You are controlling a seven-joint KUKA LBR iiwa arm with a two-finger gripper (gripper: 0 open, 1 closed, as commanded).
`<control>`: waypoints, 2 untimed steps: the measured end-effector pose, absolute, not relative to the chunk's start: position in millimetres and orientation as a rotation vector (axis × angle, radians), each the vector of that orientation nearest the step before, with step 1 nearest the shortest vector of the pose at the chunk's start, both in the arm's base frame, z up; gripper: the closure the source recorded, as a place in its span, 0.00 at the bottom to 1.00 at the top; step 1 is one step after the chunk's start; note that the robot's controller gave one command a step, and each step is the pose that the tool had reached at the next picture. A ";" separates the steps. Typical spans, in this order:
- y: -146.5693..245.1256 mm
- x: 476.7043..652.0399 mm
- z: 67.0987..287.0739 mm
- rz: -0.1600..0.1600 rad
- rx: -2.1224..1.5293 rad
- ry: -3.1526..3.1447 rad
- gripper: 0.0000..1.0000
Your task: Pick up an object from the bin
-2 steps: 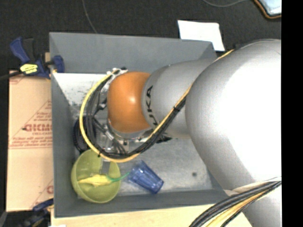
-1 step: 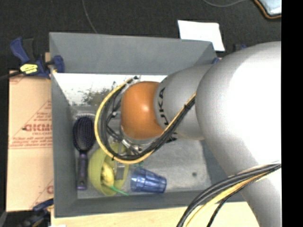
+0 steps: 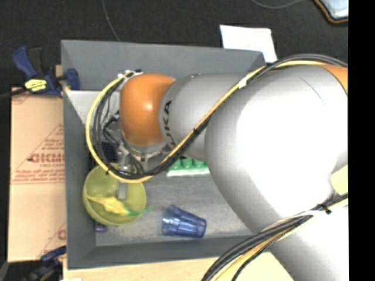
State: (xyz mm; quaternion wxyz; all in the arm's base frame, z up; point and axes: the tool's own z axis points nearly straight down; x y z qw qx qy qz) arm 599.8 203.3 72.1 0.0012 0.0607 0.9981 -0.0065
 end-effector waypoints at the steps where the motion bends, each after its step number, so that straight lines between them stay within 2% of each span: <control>1: 193.5 583.3 93.6 -0.007 0.184 3.137 0.00; 2: 199.4 586.0 107.4 0.000 0.334 3.115 0.00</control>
Offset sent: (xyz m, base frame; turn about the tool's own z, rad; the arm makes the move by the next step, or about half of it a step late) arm -0.0142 0.0049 -0.0021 0.2175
